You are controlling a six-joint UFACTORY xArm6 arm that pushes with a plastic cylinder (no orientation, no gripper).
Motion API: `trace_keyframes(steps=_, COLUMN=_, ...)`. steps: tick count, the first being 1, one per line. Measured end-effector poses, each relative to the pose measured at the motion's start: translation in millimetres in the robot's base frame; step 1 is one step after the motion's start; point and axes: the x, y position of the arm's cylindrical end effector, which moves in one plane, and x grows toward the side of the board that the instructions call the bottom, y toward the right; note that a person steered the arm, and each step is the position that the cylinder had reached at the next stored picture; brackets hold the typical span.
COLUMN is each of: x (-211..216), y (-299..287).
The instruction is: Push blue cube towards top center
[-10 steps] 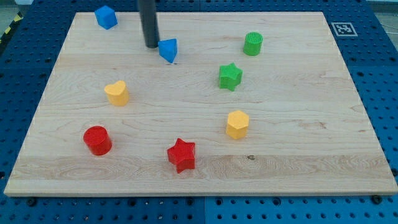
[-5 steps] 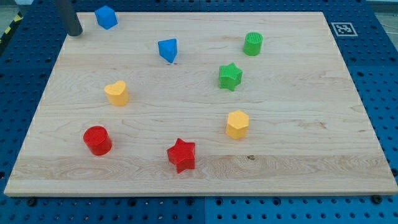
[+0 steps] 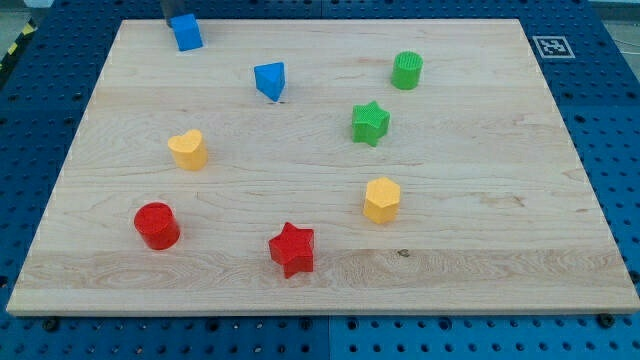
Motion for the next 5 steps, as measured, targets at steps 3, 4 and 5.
trace_keyframes(steps=3, x=5, y=-40)
trace_keyframes(steps=4, x=5, y=-39)
trace_keyframes(steps=5, x=5, y=-39)
